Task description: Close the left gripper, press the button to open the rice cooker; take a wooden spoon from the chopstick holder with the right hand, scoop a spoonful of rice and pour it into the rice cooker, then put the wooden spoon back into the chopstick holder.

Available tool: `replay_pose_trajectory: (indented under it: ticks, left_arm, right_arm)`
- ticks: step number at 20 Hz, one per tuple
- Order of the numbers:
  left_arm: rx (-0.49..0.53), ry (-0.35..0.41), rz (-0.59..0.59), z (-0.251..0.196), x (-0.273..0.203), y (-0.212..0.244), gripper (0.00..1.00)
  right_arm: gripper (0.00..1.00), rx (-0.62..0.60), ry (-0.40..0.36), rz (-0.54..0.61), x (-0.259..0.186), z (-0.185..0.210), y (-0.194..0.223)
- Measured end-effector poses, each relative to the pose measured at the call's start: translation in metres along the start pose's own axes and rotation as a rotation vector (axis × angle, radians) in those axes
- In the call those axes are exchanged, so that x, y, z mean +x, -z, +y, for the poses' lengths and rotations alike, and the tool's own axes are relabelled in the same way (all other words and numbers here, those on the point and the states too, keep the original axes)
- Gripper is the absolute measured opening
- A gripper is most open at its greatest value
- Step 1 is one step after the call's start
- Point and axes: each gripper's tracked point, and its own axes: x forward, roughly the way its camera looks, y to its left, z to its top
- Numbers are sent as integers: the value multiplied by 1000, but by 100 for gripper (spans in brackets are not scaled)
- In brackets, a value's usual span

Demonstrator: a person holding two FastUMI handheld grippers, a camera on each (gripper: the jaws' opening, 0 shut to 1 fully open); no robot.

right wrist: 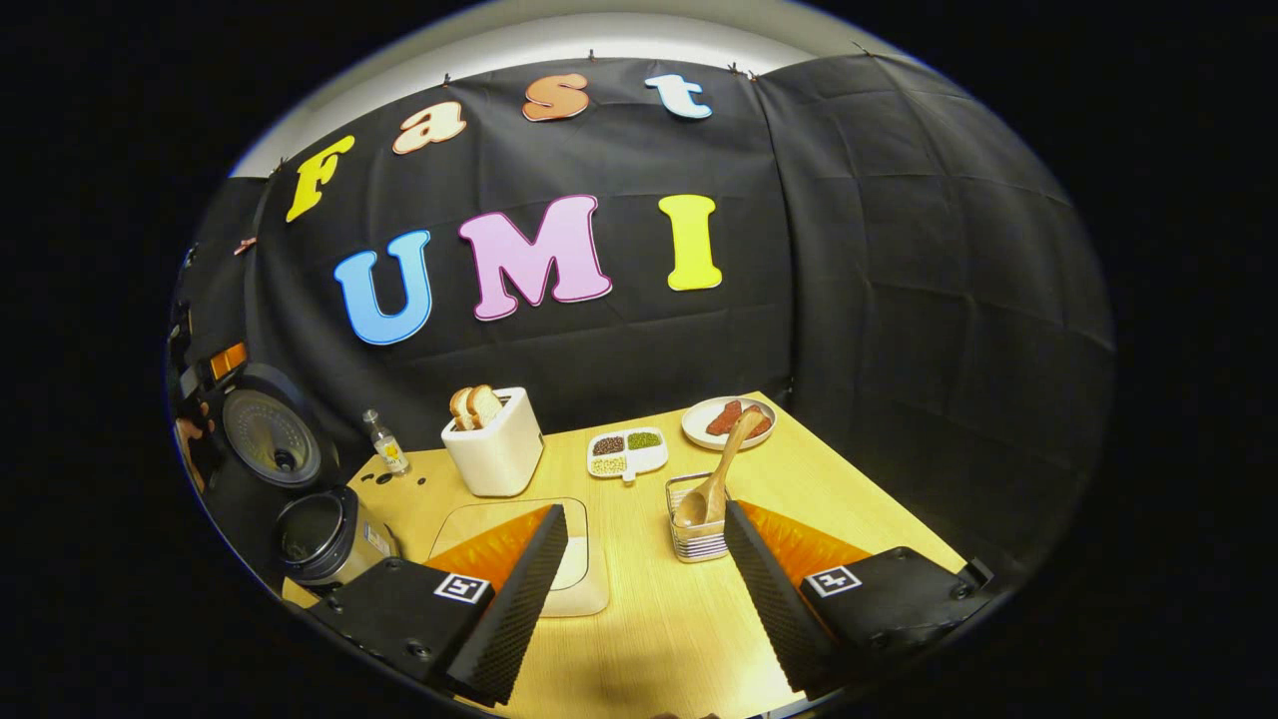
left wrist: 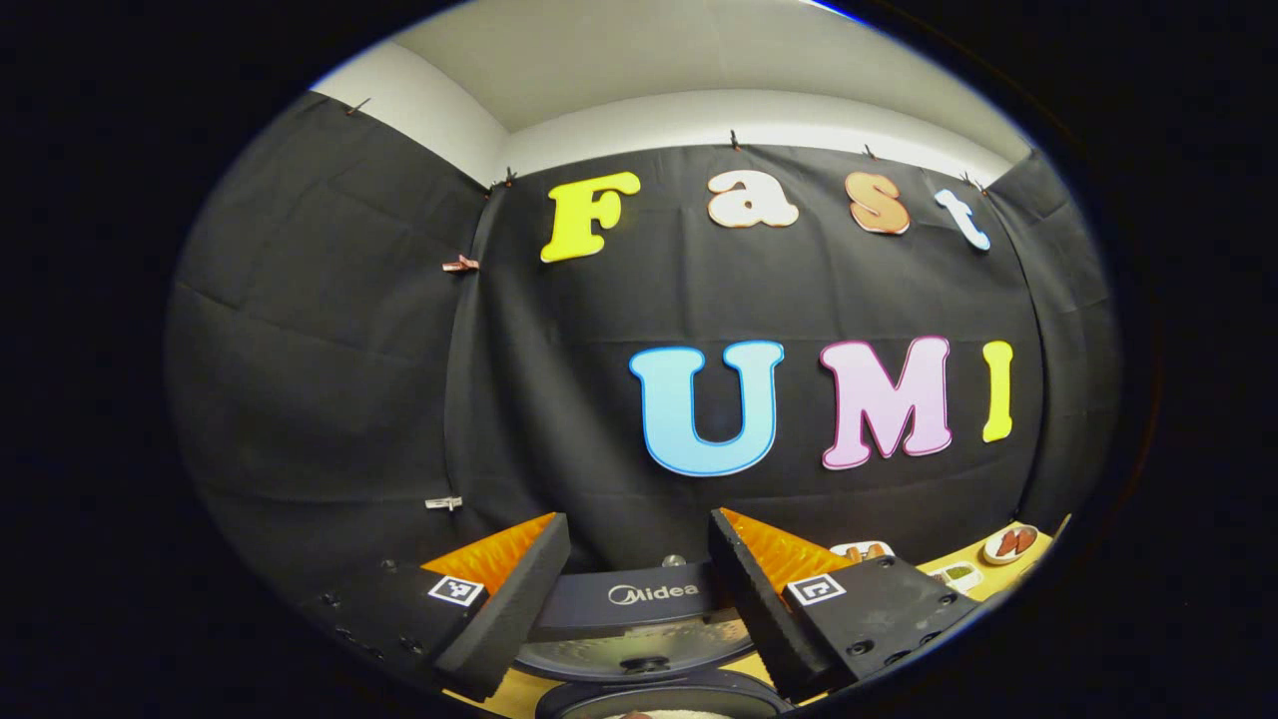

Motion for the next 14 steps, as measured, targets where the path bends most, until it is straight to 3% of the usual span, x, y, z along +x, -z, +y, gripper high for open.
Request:
replay_pose_trajectory:
  ticks: [2, 7, 14]
  left_arm:
    - [-12, -9, -10, -3, 3, -2, 100]
    - [-13, -8, 69, -5, -19, 6, 99]
    - [-44, -17, 223, -20, -86, 38, 100]
  right_arm:
    - [98, 14, -2, -5, -1, 0, -1]
    - [99, 41, -18, 41, 11, -1, 12]
    - [98, 28, -135, 102, 24, 33, 33]
